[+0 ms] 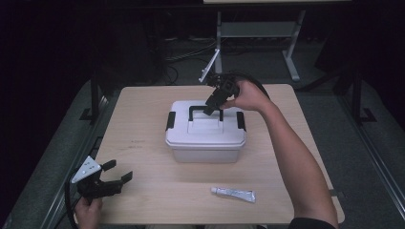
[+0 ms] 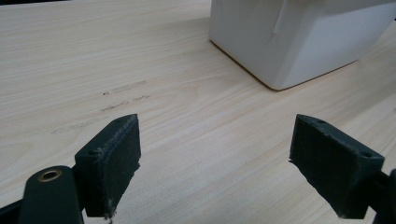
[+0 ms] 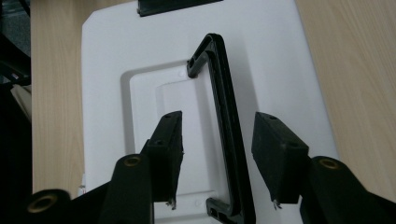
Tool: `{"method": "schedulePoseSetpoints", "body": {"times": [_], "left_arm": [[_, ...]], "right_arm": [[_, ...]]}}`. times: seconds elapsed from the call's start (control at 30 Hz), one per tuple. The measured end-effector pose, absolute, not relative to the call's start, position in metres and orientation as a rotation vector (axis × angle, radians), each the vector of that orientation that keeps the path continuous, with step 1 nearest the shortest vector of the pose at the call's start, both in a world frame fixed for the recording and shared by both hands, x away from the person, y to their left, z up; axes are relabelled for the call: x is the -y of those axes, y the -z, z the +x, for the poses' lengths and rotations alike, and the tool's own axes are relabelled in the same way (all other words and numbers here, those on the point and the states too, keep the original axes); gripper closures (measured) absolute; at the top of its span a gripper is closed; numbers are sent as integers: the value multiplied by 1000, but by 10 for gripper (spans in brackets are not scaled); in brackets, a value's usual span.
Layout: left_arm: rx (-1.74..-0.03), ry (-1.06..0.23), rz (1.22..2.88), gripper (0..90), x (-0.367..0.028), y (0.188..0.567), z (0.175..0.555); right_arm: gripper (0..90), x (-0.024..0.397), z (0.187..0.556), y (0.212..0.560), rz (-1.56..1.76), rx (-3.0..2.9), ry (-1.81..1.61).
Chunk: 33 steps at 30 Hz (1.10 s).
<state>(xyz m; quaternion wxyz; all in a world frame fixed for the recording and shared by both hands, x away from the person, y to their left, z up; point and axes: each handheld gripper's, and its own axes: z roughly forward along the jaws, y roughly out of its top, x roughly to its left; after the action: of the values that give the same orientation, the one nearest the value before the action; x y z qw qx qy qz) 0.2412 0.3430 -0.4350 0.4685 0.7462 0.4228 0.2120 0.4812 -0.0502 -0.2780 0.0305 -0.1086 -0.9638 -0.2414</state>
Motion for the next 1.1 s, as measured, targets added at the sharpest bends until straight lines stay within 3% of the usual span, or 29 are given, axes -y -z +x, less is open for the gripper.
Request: {"method": "schedulePoseSetpoints", "body": {"times": [0.33, 0.73, 1.1], "left_arm": [[-1034, -518, 1835, 157, -343, 435, 242], [-1037, -507, 1836, 157, -342, 436, 243], [-1035, -516, 1825, 157, -345, 435, 242]], "right_arm": [[696, 47, 480, 279, -295, 2958, 739], [806, 47, 479, 282, -261, 2940, 730], [825, 47, 479, 282, -231, 2935, 741]]}}
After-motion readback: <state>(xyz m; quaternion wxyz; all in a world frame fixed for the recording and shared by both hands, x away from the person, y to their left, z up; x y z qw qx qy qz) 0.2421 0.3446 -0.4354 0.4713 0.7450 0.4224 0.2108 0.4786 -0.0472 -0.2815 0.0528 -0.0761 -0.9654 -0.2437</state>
